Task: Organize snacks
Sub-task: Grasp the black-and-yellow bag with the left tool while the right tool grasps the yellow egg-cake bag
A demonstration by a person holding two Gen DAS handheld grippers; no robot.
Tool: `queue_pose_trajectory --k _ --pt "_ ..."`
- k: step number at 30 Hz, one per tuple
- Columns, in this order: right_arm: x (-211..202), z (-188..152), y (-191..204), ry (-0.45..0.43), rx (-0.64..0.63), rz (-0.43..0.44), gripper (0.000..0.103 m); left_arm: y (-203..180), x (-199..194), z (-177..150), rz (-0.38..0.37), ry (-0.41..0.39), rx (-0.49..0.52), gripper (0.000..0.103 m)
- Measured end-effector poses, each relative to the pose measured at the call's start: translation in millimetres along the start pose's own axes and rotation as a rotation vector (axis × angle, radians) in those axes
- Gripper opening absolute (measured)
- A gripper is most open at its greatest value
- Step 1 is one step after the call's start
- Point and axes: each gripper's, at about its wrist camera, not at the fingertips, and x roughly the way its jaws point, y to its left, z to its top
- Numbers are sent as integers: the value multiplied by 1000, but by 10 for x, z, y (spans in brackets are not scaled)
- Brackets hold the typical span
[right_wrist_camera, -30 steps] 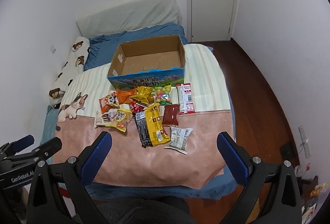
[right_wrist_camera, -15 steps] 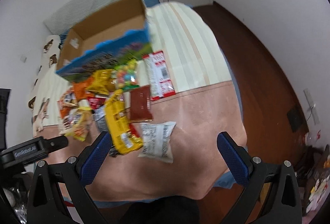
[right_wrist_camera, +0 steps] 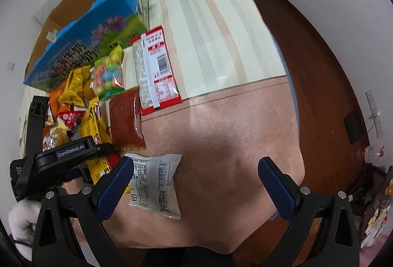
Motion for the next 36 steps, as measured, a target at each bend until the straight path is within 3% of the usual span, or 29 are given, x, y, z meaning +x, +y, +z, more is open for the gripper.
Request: queue_pose_trajectory --k 2,8,12,16,22,24,30,33,36 --pt "45 5 45 12 -18 5 101 13 -30 -76 -3 -31 9 86" --pt "62 33 343 39 -66 78 93 133 -321 -512 104 -120 95 86" --pt "3 46 681 60 -82 172 93 512 -502 -960 142 -131 116 86" --pt "139 31 1218 144 -83 279 94 939 -612 -1257 148 -121 73 86" --pt "503 -133 2111 271 -120 336 93 1705 -832 -1434 155 -158 11 86" --pt "533 -231 2411 266 -220 312 93 1924 -893 -1446 168 -169 -9 86" --pt "630 -714 3254 242 -675 121 93 2655 -983 -1497 171 -196 -105 86" --pt "811 -883 3480 254 -790 41 93 2869 -970 -1566 153 -196 -141 86" --pt "996 -1012 3648 280 -853 -8 93 2798 -985 -1608 131 -191 -157 86"
